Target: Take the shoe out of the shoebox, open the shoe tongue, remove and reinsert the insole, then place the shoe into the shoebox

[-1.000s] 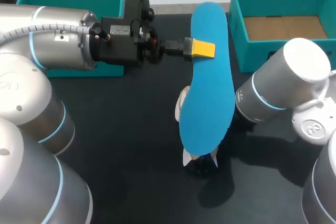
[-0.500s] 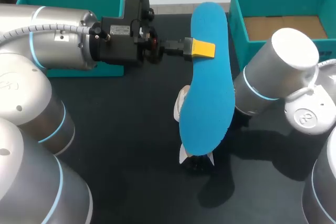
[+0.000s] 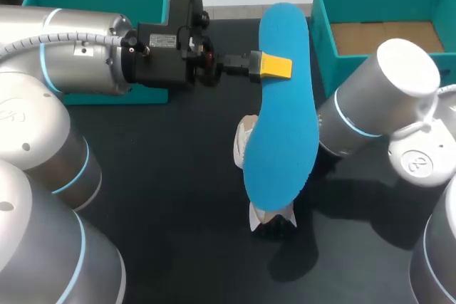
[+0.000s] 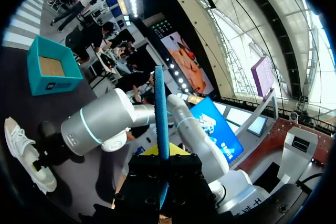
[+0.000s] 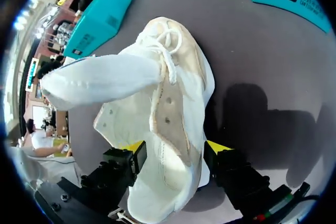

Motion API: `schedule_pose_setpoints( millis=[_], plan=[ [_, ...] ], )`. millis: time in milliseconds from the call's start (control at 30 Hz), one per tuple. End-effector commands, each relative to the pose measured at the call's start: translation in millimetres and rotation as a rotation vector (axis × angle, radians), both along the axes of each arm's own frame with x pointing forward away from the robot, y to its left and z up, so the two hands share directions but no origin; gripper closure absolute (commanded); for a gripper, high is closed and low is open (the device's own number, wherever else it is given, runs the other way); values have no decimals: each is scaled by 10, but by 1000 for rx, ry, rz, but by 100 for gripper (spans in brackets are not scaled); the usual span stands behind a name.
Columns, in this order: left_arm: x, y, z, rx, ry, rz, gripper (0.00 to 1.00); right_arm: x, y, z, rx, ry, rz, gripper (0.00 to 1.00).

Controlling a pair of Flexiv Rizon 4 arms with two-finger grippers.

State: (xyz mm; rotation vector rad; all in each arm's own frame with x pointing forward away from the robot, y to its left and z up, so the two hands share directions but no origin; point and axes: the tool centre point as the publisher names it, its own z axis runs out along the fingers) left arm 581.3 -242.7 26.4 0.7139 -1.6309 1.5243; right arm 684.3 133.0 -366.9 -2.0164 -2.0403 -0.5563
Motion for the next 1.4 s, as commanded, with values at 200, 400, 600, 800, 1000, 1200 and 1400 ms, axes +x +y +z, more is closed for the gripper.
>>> schedule_pose_setpoints(
  millis=[200,400,600,800,1000,1200,1400],
  plan=[
    [-22,-5,-21,-3,0,4,100,-89,-147,404,129,0,81,0],
    [-22,-5,-21,-3,0,4,100,-85,-142,446,143,-10,86,0],
    [-22,-5,-21,-3,0,4,100,-85,-142,446,143,-10,86,0],
    [-22,-5,-21,-3,0,4,100,-38,-145,563,249,-71,86,0],
    [-22,-5,-21,-3,0,4,100,-86,-206,776,376,-38,127,0],
    [-22,-5,-21,-3,0,4,100,-98,-286,1022,495,-38,167,0],
    [-22,-5,-21,-3,0,4,100,-79,-415,1271,574,-66,182,0]
  ],
)
